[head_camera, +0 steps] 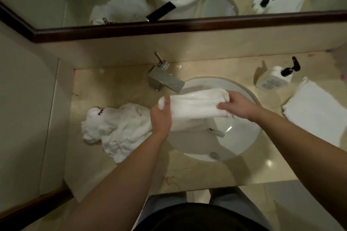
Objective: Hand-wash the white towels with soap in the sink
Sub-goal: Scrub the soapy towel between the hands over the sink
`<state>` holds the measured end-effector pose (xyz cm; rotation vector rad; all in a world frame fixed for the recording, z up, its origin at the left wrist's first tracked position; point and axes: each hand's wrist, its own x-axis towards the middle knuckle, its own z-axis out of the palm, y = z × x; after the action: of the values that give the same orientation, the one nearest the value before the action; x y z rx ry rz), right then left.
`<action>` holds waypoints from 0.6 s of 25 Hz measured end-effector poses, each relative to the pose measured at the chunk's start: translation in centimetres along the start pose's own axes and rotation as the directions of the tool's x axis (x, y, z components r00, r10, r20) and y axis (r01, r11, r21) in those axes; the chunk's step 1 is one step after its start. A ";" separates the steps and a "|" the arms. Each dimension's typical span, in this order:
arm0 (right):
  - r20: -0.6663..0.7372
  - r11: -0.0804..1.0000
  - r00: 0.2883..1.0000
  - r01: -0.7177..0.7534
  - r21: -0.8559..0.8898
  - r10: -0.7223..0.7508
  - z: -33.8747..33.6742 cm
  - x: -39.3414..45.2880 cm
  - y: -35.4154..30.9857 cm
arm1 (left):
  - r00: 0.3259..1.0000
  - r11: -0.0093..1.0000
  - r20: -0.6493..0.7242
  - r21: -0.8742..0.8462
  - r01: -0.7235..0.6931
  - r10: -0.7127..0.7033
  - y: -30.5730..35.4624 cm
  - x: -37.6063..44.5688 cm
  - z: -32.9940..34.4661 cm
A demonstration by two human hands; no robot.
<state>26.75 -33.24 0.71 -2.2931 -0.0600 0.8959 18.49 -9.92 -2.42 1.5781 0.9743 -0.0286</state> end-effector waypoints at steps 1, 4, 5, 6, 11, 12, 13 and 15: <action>-0.035 0.998 0.999 0.016 -0.068 -0.018 -0.3 -0.9 0.4 | 1.000 1.000 0.022 0.001 -0.022 0.022 0.4 -0.4 -0.2; -0.175 0.989 0.984 0.019 -0.148 -0.045 -1.0 -2.8 1.1 | 0.997 0.998 0.046 -0.032 -0.053 0.054 2.3 -1.7 -0.4; -0.219 0.987 0.974 0.017 -0.159 -0.053 -1.3 -3.3 1.2 | 0.997 0.997 0.038 -0.041 -0.065 0.066 2.9 -2.1 -0.4; -0.257 0.987 0.965 0.012 -0.158 -0.053 -1.8 -4.0 1.1 | 0.996 0.995 0.033 -0.053 -0.082 0.083 3.4 -2.4 -0.4; -0.307 0.996 0.952 0.025 0.090 0.003 -4.1 -6.2 -0.1 | 0.984 0.984 0.037 -0.055 -0.172 0.174 6.1 -4.2 -0.3; -0.286 0.993 0.958 0.038 0.116 -0.003 -4.5 -6.5 -0.2 | 0.983 0.983 0.028 -0.043 -0.181 0.182 6.8 -4.6 -0.3; -0.258 0.991 0.966 0.044 0.125 -0.010 -5.0 -6.7 -0.4 | 0.982 0.982 0.019 -0.041 -0.186 0.187 7.6 -5.0 -0.4; -0.202 0.987 0.979 0.068 0.145 -0.037 -6.0 -7.3 -0.9 | 0.971 0.970 0.021 -0.052 -0.239 0.240 9.1 -5.1 -1.0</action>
<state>25.06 -37.94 8.77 -2.2156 0.0330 0.6190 20.05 -11.26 7.79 1.6355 0.7520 0.1405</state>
